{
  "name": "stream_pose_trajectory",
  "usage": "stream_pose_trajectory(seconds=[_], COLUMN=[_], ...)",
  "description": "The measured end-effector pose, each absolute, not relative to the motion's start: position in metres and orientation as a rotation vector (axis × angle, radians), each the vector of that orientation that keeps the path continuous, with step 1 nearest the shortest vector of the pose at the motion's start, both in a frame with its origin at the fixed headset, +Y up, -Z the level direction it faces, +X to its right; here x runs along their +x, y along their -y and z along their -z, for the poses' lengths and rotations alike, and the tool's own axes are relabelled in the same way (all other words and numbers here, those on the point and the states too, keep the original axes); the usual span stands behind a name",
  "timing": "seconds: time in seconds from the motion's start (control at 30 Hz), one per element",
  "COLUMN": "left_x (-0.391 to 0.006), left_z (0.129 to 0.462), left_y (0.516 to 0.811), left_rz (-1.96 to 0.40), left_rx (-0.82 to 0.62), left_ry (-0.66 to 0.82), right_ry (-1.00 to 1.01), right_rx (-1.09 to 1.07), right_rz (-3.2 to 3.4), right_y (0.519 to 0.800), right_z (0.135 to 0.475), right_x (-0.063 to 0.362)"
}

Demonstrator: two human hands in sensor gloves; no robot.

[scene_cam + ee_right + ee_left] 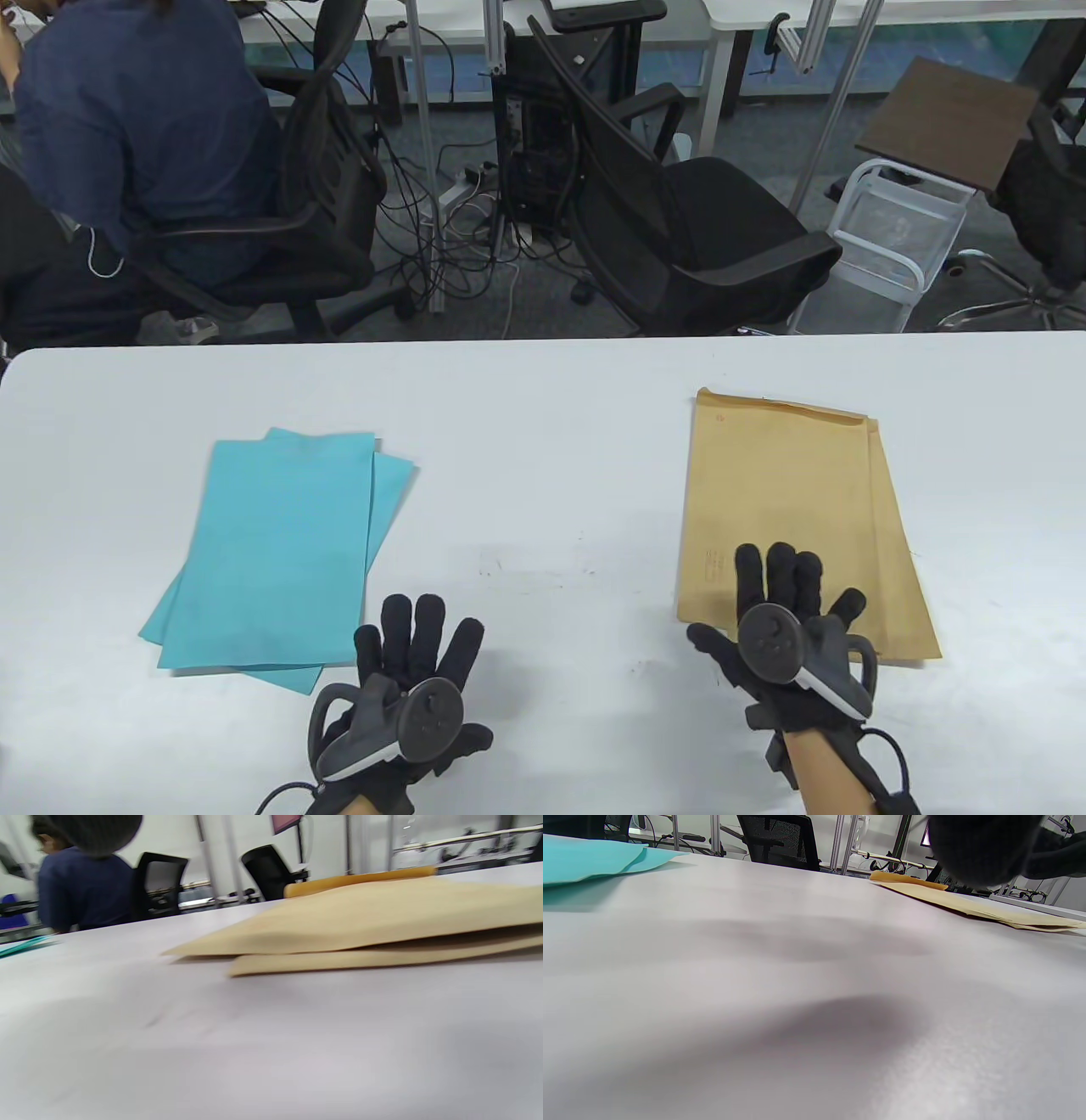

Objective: Stuff flat paper into A4 envelope

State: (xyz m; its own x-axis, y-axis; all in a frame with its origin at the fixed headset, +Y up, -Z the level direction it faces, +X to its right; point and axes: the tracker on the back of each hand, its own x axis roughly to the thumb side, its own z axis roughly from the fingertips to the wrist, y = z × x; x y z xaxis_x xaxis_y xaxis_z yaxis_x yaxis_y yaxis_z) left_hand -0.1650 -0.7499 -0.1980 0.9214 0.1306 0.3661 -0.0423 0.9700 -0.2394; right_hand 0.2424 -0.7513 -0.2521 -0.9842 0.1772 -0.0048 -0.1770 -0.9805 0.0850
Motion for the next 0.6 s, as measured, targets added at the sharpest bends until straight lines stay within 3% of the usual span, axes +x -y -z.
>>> stream_pose_trajectory(seconds=[0.27,0.6], left_x=[-0.166,-0.166], left_z=[0.199,0.199], left_y=[0.747,0.748], left_rz=[-0.102,-0.121], left_rx=[-0.226,-0.237], left_ry=[0.382,0.394], right_ry=[-0.272,-0.533], right_rx=[-0.546,-0.696], right_rz=[-2.94,-2.902], right_y=[0.758,0.777], right_z=[0.263,0.282], right_x=[0.317,0.324])
